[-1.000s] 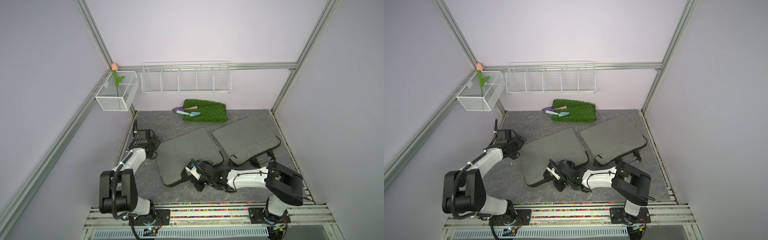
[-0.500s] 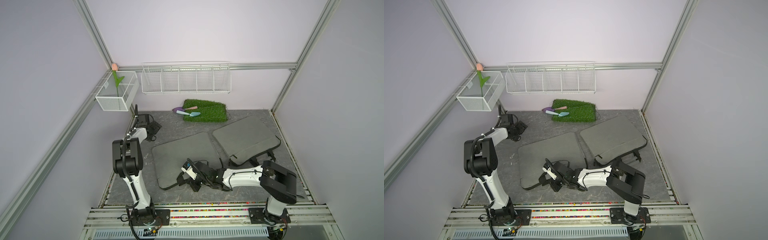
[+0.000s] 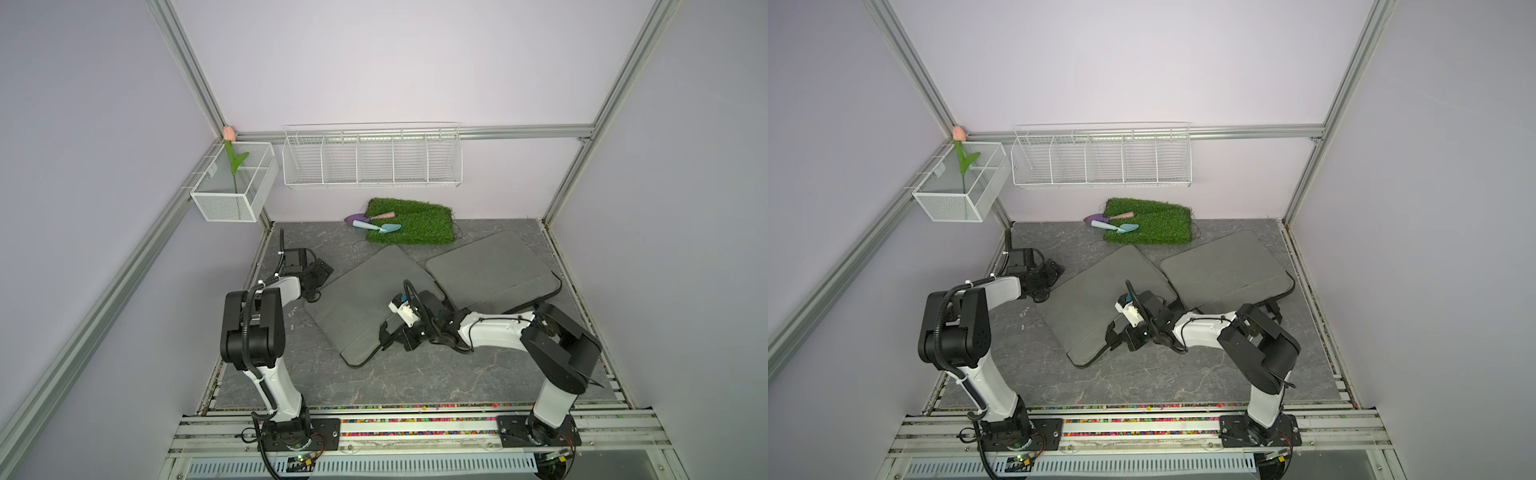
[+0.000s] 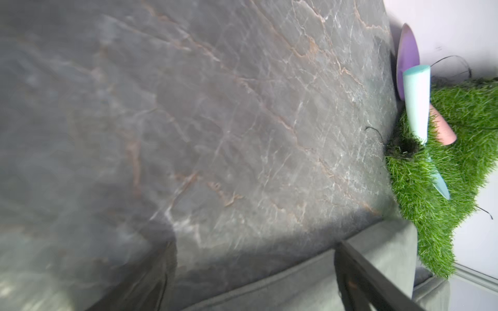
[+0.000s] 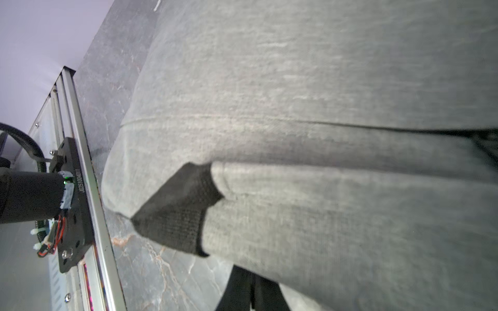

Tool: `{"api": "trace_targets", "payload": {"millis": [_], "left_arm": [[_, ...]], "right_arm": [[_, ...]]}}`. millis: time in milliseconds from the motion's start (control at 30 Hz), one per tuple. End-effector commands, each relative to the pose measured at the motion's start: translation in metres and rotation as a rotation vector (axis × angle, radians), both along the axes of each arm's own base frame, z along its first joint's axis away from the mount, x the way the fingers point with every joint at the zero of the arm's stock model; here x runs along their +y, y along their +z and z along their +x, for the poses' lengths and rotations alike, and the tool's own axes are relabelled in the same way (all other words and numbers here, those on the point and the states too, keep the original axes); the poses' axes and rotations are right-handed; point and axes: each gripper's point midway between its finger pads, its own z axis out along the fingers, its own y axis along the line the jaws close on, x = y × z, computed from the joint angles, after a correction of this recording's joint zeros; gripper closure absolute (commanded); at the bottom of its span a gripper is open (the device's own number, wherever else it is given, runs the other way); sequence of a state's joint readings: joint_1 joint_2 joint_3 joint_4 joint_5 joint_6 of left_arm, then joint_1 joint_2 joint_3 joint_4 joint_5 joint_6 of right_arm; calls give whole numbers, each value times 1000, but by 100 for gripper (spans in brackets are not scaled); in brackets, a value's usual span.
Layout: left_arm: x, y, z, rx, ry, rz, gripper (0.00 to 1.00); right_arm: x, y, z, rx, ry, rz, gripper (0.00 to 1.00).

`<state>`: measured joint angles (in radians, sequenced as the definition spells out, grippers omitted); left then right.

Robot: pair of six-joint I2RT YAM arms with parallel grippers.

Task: Put the mouse into the laptop bag
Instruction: Zip the zipper on the zippered laptop bag.

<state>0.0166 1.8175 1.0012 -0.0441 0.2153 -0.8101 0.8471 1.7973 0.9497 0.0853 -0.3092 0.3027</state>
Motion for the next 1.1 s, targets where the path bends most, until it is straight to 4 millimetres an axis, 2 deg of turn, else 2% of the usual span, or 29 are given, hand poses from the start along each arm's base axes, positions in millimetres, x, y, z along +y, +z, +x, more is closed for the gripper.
{"api": "trace_targets", "payload": {"millis": [0,100,200,267,367,500,633,767,867,900,1000,1067], "left_arm": [[-12,3,-8,-27,-23,-64,8],[-20,4,-12,-40,-45,-111,9],[-22,5,-22,-54,-36,-137,9],[-21,8,-32,-69,-28,-147,9],[-25,11,-44,-91,-25,-172,9],[-27,5,-60,-104,-19,-178,9],[-28,4,-70,-121,-7,-186,9],[-30,9,-74,-131,-10,-195,9],[-32,13,-77,-140,-13,-197,9],[-33,15,-78,-143,-16,-197,9],[-33,22,-82,-149,-19,-196,9],[-29,36,-86,-174,-4,-176,9]], "right_arm": [[3,8,37,-50,-6,-8,94],[3,6,64,-27,-44,0,94],[6,-4,76,-18,-35,-39,94],[4,-10,75,-17,-39,-55,94],[-16,-20,64,-37,-63,-103,94],[-37,-28,33,-75,-52,-181,94],[-33,-33,0,-143,34,-275,94],[-19,-23,-28,-160,98,-234,94],[-15,-14,-44,-177,126,-211,94],[-21,-17,-51,-172,131,-218,94],[-25,-9,-52,-183,113,-191,94],[-26,-5,-48,-184,100,-178,94]]}}
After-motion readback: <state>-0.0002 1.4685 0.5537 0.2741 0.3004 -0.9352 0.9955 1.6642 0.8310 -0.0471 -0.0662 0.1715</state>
